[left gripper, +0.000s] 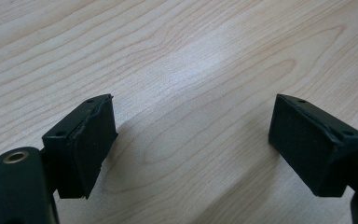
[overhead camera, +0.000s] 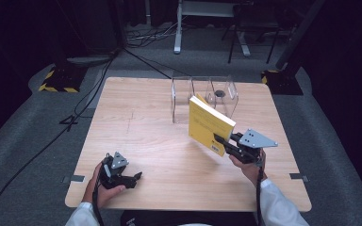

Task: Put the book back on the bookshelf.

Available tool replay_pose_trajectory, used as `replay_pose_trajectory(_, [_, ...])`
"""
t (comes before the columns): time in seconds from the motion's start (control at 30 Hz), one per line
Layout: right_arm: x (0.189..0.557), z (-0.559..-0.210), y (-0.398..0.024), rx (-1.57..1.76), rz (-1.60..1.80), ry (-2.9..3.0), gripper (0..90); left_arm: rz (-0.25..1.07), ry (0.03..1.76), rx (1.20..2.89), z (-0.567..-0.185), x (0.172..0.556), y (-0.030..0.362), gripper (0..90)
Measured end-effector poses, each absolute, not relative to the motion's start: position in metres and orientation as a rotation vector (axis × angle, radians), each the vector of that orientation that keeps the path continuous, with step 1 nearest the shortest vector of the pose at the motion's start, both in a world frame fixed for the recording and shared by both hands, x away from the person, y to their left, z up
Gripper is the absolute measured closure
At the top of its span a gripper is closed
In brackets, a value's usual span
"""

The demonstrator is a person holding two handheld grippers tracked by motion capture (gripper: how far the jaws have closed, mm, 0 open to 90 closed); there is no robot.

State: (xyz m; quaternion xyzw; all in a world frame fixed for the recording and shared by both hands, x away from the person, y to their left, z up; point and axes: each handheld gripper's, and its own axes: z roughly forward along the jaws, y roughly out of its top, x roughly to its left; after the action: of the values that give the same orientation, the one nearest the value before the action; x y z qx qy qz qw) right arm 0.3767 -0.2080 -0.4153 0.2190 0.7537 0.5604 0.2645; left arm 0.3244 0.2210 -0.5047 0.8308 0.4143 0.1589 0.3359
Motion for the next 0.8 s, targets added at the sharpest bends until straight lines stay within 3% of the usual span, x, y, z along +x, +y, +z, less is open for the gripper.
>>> replay_pose_trajectory(0.8, [0.409,-0.385,-0.186,0.63,1.518,1.96,76.4,0.417,1.079,2.164,-0.505,0.325,0.22,15.2])
